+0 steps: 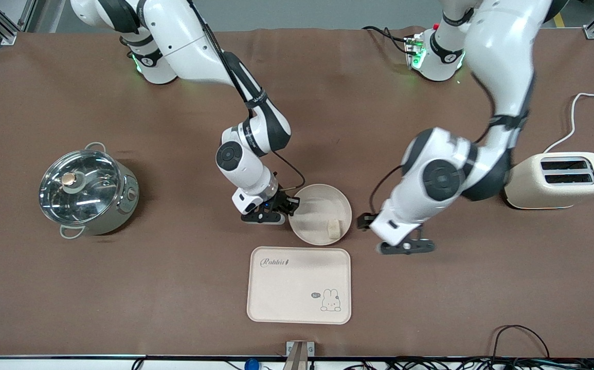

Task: Place bun in plate and plate on tray
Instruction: 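Carry the plate onto the tray with the right gripper while the left gripper withdraws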

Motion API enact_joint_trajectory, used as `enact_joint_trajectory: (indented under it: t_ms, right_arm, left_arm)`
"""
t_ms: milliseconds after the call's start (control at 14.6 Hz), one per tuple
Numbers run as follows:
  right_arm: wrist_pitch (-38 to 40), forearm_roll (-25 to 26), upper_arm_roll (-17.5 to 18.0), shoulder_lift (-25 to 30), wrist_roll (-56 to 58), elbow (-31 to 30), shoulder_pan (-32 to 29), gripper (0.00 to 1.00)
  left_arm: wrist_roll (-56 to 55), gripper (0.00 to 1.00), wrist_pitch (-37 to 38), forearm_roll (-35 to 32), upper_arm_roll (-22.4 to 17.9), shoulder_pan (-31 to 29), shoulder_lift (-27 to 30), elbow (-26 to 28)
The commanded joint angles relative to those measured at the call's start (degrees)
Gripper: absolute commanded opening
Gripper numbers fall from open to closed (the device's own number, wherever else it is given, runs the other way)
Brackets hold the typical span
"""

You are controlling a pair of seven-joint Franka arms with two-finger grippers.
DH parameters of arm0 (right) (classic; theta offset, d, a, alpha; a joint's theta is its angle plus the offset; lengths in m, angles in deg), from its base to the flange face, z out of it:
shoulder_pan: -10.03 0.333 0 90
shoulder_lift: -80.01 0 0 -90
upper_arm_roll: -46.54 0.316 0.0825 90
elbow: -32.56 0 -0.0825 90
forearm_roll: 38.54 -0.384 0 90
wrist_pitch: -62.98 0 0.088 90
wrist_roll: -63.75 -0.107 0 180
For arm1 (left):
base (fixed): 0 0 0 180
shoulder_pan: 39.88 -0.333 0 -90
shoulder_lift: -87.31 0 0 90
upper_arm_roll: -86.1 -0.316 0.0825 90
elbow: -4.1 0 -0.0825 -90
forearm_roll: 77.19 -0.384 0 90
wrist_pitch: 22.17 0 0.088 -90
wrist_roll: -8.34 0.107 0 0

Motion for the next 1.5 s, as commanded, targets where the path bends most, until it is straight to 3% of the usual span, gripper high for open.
enact_joint_trajectory:
  t_ms: [0,410,821,1026,1162,1231,1436]
  right_arm:
    - [0.1,-1.6,0.0,0.3,1.3,3.1,-1.7,0.00]
    - [-2.1,-1.5,0.0,-4.4,0.3,12.4,-8.2,0.00]
    - [-1.6,-1.5,0.0,-13.0,-5.4,23.4,-13.5,0.00]
    - [-1.7,-1.5,1.1,-15.6,-5.5,25.0,-13.8,0.00]
    - [-1.9,-1.5,1.1,-16.4,-5.5,25.7,-13.8,0.00]
    - [-1.9,-1.5,1.1,-16.8,-5.5,25.8,-13.8,0.00]
    - [-2.2,-1.5,1.2,-17.9,-5.3,26.0,-13.5,0.00]
  left_arm:
    - [7.8,1.00,6.0,-1.1,0.1,-4.2,8.3,2.1]
    - [16.9,1.00,21.4,0.0,0.3,-13.5,23.7,2.0]
    - [17.1,1.00,26.0,2.2,0.3,-15.8,27.3,4.0]
    - [16.8,1.00,25.6,3.1,-1.5,-13.8,31.8,8.5]
    - [16.8,1.00,25.2,3.3,-10.0,-6.6,32.4,9.3]
    - [17.0,1.00,24.8,3.3,-12.2,-4.4,32.8,9.7]
    - [16.9,1.00,21.4,3.3,-12.2,-4.5,34.9,13.4]
